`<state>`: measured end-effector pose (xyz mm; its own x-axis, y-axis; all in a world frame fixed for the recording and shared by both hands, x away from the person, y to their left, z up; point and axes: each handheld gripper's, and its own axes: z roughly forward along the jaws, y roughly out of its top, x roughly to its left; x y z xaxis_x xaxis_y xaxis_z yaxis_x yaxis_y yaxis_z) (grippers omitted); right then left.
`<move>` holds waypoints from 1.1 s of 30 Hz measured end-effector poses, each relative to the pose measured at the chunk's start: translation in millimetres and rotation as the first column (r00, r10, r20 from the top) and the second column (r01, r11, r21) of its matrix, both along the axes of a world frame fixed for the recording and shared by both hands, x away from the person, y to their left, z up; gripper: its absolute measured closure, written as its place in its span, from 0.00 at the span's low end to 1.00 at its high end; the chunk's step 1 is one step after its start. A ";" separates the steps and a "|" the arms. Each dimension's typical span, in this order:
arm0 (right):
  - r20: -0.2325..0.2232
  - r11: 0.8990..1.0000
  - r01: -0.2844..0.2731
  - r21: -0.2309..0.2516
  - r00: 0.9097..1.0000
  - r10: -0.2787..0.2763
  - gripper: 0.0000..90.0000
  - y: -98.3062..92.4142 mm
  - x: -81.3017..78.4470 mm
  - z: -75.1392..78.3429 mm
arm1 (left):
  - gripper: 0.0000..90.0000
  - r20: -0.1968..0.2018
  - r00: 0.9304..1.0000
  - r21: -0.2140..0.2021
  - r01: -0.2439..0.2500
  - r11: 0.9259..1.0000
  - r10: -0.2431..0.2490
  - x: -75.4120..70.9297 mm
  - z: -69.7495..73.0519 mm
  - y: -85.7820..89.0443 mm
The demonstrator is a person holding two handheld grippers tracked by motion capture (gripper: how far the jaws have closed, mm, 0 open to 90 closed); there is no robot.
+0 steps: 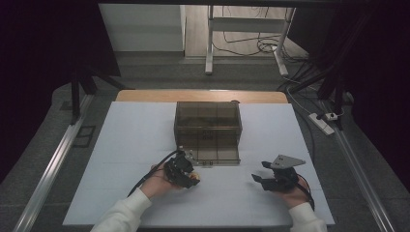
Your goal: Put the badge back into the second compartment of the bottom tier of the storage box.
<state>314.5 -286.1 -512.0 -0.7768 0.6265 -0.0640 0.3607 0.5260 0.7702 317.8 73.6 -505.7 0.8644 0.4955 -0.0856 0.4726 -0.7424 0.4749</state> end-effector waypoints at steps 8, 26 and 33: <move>0.002 1.000 0.001 0.003 1.000 -0.001 0.39 -0.6 0.1 0.1 | 0.53 0.013 1.000 -0.042 -0.018 0.999 0.018 -0.3 6.4 6.2; 0.005 1.000 0.002 0.003 1.000 -0.002 0.38 -1.1 -0.1 0.7 | 0.53 0.035 0.998 -0.111 -0.049 0.993 0.053 0.6 17.4 17.0; 0.004 1.000 0.001 0.002 1.000 -0.001 0.38 -1.3 0.2 0.4 | 0.53 0.046 0.997 -0.130 -0.062 0.990 0.068 0.9 19.8 19.6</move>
